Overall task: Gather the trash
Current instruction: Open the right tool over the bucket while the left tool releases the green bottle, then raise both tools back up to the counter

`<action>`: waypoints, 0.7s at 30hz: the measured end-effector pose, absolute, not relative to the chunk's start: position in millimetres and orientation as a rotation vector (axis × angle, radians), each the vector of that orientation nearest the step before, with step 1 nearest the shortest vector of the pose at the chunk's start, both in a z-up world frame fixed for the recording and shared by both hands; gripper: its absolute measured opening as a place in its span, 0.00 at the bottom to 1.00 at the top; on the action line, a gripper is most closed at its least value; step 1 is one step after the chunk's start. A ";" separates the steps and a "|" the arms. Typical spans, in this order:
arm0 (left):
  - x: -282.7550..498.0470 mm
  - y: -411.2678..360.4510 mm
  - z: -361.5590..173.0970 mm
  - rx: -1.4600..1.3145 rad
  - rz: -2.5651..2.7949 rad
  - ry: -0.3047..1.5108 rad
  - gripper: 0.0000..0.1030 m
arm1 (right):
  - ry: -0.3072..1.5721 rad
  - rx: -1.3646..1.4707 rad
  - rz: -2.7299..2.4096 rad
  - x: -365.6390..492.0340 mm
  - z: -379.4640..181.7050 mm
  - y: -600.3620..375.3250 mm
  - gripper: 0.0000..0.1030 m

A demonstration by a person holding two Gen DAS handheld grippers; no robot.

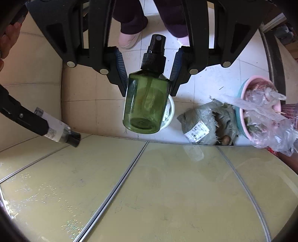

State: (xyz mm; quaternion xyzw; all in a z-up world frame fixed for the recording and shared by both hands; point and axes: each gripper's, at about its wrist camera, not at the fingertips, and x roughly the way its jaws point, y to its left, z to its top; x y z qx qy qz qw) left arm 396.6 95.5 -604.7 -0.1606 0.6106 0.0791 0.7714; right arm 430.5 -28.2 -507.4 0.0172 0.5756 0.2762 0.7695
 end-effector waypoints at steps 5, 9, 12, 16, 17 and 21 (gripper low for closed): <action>416.7 95.6 -601.2 -0.370 0.141 1.254 0.42 | 1.218 0.031 0.638 438.7 -509.8 -23.7 0.25; 427.6 98.7 -611.7 -0.367 0.168 1.289 0.54 | 1.243 0.020 0.607 443.7 -513.4 -23.5 0.38; 426.7 99.7 -612.4 -0.364 0.170 1.308 0.54 | 1.261 0.023 0.606 444.0 -513.2 -28.3 0.41; 425.0 93.5 -601.7 -0.334 0.167 1.320 0.54 | 1.264 0.024 0.591 447.1 -507.1 -34.8 0.41; 424.4 92.6 -598.1 -0.328 0.165 1.321 0.54 | 1.266 0.026 0.586 447.5 -503.8 -36.7 0.41; 422.9 86.3 -566.7 -0.307 0.147 1.309 0.54 | 1.269 0.037 0.574 449.4 -486.4 -43.0 0.41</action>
